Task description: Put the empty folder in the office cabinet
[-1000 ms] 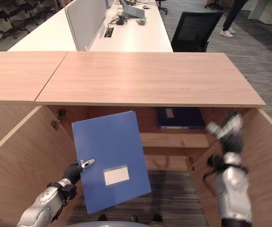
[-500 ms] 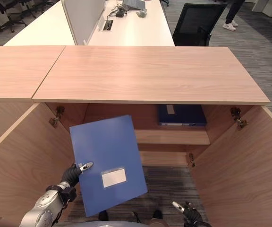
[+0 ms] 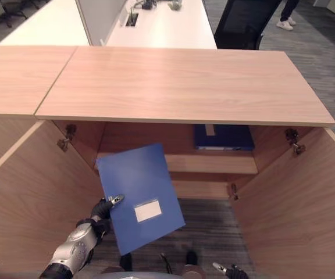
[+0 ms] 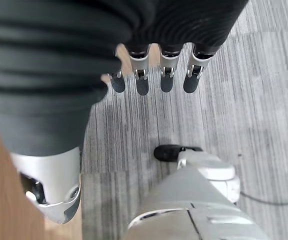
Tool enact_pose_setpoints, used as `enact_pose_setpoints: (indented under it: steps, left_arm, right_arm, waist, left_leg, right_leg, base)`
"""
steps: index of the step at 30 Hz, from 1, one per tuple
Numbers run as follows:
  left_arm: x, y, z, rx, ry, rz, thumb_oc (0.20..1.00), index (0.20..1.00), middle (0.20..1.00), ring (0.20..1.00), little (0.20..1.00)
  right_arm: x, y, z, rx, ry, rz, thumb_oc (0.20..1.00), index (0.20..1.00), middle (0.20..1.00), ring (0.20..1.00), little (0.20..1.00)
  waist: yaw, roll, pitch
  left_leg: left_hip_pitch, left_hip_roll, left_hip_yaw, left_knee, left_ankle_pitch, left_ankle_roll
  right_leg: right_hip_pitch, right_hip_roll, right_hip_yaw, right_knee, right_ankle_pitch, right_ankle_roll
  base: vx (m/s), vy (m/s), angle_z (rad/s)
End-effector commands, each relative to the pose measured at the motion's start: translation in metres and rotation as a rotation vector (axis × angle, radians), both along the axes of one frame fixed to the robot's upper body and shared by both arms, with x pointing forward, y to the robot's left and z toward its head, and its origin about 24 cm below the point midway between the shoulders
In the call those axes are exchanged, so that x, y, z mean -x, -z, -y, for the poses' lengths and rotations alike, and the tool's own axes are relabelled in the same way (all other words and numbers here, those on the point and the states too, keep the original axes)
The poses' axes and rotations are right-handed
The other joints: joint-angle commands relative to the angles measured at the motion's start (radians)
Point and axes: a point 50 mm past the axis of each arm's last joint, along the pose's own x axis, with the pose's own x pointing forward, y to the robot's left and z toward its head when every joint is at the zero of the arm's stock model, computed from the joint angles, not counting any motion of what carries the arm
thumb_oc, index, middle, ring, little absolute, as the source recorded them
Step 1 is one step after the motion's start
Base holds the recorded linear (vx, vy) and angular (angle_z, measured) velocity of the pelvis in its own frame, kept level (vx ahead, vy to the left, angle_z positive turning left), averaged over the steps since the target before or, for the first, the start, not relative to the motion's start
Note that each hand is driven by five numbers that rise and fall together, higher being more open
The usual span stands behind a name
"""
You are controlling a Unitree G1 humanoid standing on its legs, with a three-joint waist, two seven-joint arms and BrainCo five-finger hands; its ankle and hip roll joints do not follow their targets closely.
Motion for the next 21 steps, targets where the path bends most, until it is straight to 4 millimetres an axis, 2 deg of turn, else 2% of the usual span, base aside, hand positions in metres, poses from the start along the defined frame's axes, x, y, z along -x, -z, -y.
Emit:
enact_pose_setpoints:
  steps: [1, 2, 3, 5, 7, 8, 14, 16, 21]
  left_arm:
    - [-0.036, -0.034, 0.012, 0.065, -0.035, 0.181, 0.2, 0.2, 0.2, 0.2, 0.2]
    - [-0.049, -0.039, 0.015, 0.069, -0.069, 0.185, 0.2, 0.2, 0.2, 0.2, 0.2]
    - [-0.049, -0.039, 0.014, 0.069, -0.07, 0.186, 0.2, 0.2, 0.2, 0.2, 0.2]
    - [-0.065, -0.048, 0.017, 0.081, -0.116, 0.199, 0.2, 0.2, 0.2, 0.2, 0.2]
    - [-0.065, -0.048, 0.017, 0.081, -0.117, 0.2, 0.2, 0.2, 0.2, 0.2, 0.2]
    - [-0.076, -0.057, 0.017, 0.1, -0.151, 0.221, 0.2, 0.2, 0.2, 0.2, 0.2]
    - [-0.105, -0.087, 0.009, 0.185, -0.294, 0.279, 0.2, 0.2, 0.2, 0.2, 0.2]
    - [-0.121, -0.109, 0.0, 0.228, -0.365, 0.328, 0.2, 0.2, 0.2, 0.2, 0.2]
    - [-0.14, -0.146, -0.018, 0.3, -0.469, 0.423, 0.2, 0.2, 0.2, 0.2, 0.2]
  right_arm:
    - [-0.026, -0.004, -0.01, 0.018, -0.071, 0.07, 1.0, 1.0, 1.0, 1.0, 1.0]
    - [-0.038, -0.007, -0.016, 0.022, -0.116, 0.104, 1.0, 1.0, 1.0, 1.0, 1.0]
    - [-0.038, -0.007, -0.016, 0.022, -0.116, 0.105, 1.0, 1.0, 1.0, 1.0, 1.0]
    - [-0.05, -0.011, -0.02, 0.043, -0.177, 0.137, 1.0, 1.0, 1.0, 1.0, 1.0]
    - [-0.05, -0.011, -0.02, 0.043, -0.177, 0.138, 1.0, 1.0, 1.0, 1.0, 1.0]
    - [-0.054, -0.013, -0.023, 0.051, -0.217, 0.155, 1.0, 1.0, 1.0, 1.0, 1.0]
    - [-0.063, -0.016, -0.031, 0.057, -0.253, 0.194, 1.0, 1.0, 1.0, 1.0, 1.0]
    - [-0.067, -0.018, -0.035, 0.056, -0.28, 0.214, 1.0, 1.0, 1.0, 1.0, 1.0]
    - [-0.072, -0.02, -0.038, 0.062, -0.321, 0.231, 1.0, 1.0, 1.0, 1.0, 1.0]
  waist:
    - [0.006, -0.018, 0.047]
    - [0.003, -0.03, 0.062]
    - [0.003, -0.03, 0.062]
    - [-0.003, -0.046, 0.073]
    - [-0.003, -0.046, 0.073]
    - [-0.01, -0.061, 0.079]
    - [-0.028, -0.109, 0.089]
    - [-0.037, -0.133, 0.095]
    - [-0.045, -0.168, 0.114]
  left_leg:
    - [-0.032, 0.01, -0.031, 0.057, -0.077, -0.001]
    - [-0.068, 0.017, -0.034, 0.072, -0.072, -0.001]
    - [-0.069, 0.017, -0.034, 0.073, -0.072, -0.001]
    - [-0.087, 0.024, -0.035, 0.072, -0.065, -0.004]
    - [-0.088, 0.024, -0.036, 0.072, -0.065, -0.004]
    - [-0.094, 0.03, -0.036, 0.066, -0.058, -0.008]
    - [-0.105, 0.05, -0.035, 0.058, -0.054, -0.018]
    - [-0.106, 0.059, -0.033, 0.056, -0.054, -0.022]
    - [-0.122, 0.072, -0.034, 0.069, -0.059, -0.027]
  right_leg:
    - [-0.082, 0.0, -0.03, 0.125, -0.052, 0.05]
    - [-0.112, 0.001, -0.029, 0.141, -0.053, 0.047]
    - [-0.113, 0.001, -0.029, 0.141, -0.053, 0.047]
    - [-0.133, 0.007, -0.031, 0.147, -0.053, 0.045]
    - [-0.134, 0.006, -0.031, 0.148, -0.053, 0.045]
    - [-0.144, 0.009, -0.035, 0.149, -0.052, 0.046]
    - [-0.168, 0.021, -0.036, 0.156, -0.053, 0.049]
    - [-0.174, 0.027, -0.034, 0.158, -0.054, 0.051]
    - [-0.19, 0.036, -0.033, 0.166, -0.056, 0.051]
  base:
    - [-0.09, -0.011, -0.06]
    - [-0.05, -0.004, -0.09]
    - [-0.06, -0.008, -0.07]
    - [0.0, 0.0, 0.0]
    - [0.0, 0.0, 0.0]
    - [-0.01, -0.032, -0.01]
    - [0.01, -0.049, 0.0]
    - [0.03, -0.061, -0.03]
    - [0.01, -0.039, -0.03]
